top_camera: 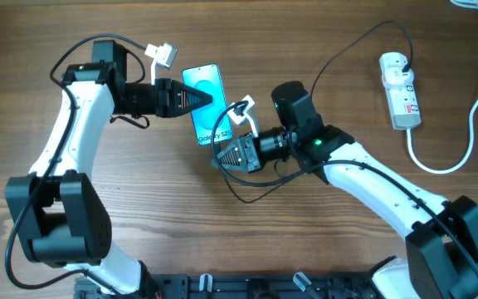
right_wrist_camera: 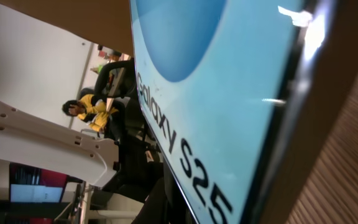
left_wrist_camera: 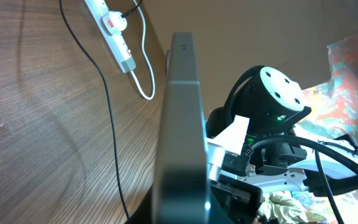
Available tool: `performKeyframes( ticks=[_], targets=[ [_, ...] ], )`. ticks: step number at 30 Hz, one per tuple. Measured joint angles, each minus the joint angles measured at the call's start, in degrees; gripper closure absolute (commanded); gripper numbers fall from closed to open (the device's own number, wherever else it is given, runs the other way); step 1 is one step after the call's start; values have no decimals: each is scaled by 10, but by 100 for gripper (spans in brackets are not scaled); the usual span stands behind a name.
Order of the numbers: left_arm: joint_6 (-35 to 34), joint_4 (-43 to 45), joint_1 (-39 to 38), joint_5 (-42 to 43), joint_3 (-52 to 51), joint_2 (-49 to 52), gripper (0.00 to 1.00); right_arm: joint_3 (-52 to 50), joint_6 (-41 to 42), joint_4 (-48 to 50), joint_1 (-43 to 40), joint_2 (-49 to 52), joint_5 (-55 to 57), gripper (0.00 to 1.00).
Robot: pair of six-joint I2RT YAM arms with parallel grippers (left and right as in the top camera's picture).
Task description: Plug charger to phone and switch on socket
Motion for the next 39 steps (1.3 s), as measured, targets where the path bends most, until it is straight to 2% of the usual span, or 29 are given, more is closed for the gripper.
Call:
performKeyframes(
  ticks=[6,9,12,14,16,22,23,26,33,39],
  targets=[
    [0,-7,0,-2,0,0,96,0,0,-3,0,0,-2,95],
    [0,-10,0,-5,0,0,96,2,-1,-10,0,0,-2,86],
    [0,-16,2,-11,-2,0,96,13,0,-21,-5,0,17,70],
    [-1,-22,6,-10,-5,0,96,19,-2,-17,-11,0,36,65],
    [-3,-26,8,-7,-10,1,96,30,-5,-15,-12,0,43,56],
    [-7,-19,25,-16,-23,1,96,57,-8,-30,-27,0,84,42],
    [-11,-9,30,-15,-23,1,96,57,-9,-41,-27,0,87,43],
    [-31,31,46,-9,-24,1,96,57,-10,-63,-27,0,89,56],
    [-99,82,51,3,-24,1,96,57,-11,-97,-24,0,86,60],
    [-119,80,51,4,-24,1,96,58,-12,-75,7,0,86,87]
  ],
)
